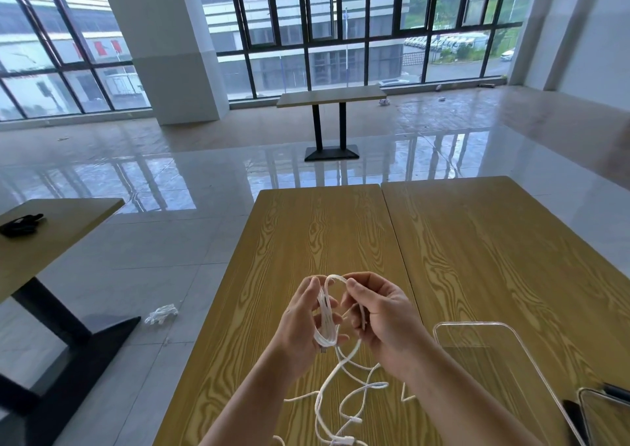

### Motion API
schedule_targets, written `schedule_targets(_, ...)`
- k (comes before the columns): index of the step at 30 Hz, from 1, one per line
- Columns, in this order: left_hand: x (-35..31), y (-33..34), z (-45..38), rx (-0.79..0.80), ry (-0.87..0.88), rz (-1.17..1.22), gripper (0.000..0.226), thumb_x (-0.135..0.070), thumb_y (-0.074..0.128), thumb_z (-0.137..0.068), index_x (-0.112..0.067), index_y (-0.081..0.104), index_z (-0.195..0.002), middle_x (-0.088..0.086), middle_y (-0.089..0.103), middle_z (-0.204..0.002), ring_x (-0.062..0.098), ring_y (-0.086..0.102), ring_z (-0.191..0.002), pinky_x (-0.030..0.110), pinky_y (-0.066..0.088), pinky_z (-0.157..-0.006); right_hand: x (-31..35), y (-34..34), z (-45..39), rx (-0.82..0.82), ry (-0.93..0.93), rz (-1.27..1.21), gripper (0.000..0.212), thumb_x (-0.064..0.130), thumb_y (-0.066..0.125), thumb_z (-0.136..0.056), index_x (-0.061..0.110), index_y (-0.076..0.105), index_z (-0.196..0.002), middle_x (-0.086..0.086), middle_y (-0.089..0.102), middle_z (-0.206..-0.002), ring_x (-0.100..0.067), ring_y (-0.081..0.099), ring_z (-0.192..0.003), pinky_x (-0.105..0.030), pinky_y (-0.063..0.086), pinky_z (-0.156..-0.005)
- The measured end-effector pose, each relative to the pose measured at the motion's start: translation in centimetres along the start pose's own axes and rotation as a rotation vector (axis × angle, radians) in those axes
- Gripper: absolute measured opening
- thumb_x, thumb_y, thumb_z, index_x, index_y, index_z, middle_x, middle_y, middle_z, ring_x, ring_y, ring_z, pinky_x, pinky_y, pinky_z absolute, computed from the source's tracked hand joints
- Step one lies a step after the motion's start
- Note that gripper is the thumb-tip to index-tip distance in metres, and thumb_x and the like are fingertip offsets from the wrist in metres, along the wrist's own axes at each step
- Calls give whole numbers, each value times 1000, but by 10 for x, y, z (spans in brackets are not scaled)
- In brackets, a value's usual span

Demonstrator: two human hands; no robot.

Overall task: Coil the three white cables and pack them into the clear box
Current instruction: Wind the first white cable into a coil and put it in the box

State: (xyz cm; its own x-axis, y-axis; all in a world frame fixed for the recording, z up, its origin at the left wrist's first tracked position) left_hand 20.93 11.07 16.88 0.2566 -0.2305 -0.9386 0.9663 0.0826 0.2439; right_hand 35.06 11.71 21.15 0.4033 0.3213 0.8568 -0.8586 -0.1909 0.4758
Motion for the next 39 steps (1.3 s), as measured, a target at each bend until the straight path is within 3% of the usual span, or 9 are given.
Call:
schedule_targets(3, -3, 3, -1, 27, 14, 26, 58, -57, 39, -98, -3, 54, -116, 23, 52, -91, 30, 58, -70, 35, 52, -54, -4, 1, 0, -5, -33, 106, 13, 6, 58, -97, 4, 70, -93, -8, 63, -65, -13, 53, -47, -27, 44, -46)
schedule_targets(8, -8, 12, -2, 113, 62, 49, 50, -58, 37, -91, -12, 48, -109, 13, 55, -67, 21, 53, -49, 29, 45, -44, -14, 8, 0, 3, -131, 355, 7, 8, 70, -90, 11, 76, -88, -10, 62, -61, -13, 52, -45, -25, 46, -42)
schedule_targets(13, -6, 10, -4, 116, 85, 57, 30, -42, 45, -98, -13, 47, -104, 15, 55, -76, 22, 50, -43, 27, 43, -40, -12, 7, 2, 122, -63, 515, 34, 0, 54, -95, 19, 81, -91, -1, 62, -58, -11, 54, -52, -24, 47, -50)
schedule_targets(16, -7, 5, -5, 17, 70, 91, 28, -35, 36, -104, -15, 54, -97, 20, 56, -96, 26, 53, -49, 30, 44, -41, -11, 5, 5, 168, -8, 510, 35, -1, 49, -98, 16, 79, -101, 2, 66, -62, -11, 59, -56, -25, 52, -55)
schedule_targets(21, -25, -12, -9, -240, 54, 245, 27, -35, 41, -103, -18, 57, -89, 12, 66, -91, 27, 61, -73, 38, 50, -63, -12, -13, 11, 259, 43, 728, 21, 10, 56, -100, 20, 74, -104, 3, 69, -72, -14, 61, -62, -27, 53, -61)
schedule_targets(27, -45, -39, -14, -307, 42, 379, 28, -40, 45, -101, -19, 60, -91, 13, 69, -90, 26, 61, -70, 35, 50, -57, -4, -31, 16, 508, 388, 1098, 24, 26, 51, -103, 23, 69, -118, 3, 72, -76, -7, 59, -57, -20, 50, -58)
schedule_targets(32, -48, -35, -7, -57, 19, 132, 33, -42, 41, -101, -21, 65, -95, 10, 69, -89, 24, 63, -71, 35, 50, -61, 5, -34, 1, 293, 303, 1354, 22, 29, 55, -99, 20, 73, -91, 6, 64, -65, -1, 48, -41, -15, 39, -43)
schedule_targets(36, -41, -22, -5, -1, 26, -124, 31, -37, 38, -104, -22, 65, -103, 9, 65, -94, 24, 62, -79, 37, 53, -63, 10, -29, -7, 76, 145, 1157, 26, 29, 56, -98, 20, 71, -79, 5, 62, -62, 0, 45, -39, -17, 39, -43)
schedule_targets(39, -35, -16, -7, -10, 47, -198, 29, -33, 38, -105, -19, 63, -106, 11, 61, -93, 24, 61, -79, 37, 53, -64, 13, -25, -7, 48, 109, 1013, 25, 32, 58, -98, 16, 73, -86, 5, 61, -59, -5, 44, -43, -20, 37, -45)
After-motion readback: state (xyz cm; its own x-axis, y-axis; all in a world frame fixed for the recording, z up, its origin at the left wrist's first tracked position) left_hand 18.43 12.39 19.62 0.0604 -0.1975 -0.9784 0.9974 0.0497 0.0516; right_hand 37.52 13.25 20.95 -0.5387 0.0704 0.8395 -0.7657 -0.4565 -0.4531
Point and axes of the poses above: each hand's wrist, its own z-axis away from the middle knuckle, its own y-axis out of the palm, x = y × z, the point moved 1 cm from there along -z, towards the middle knuckle
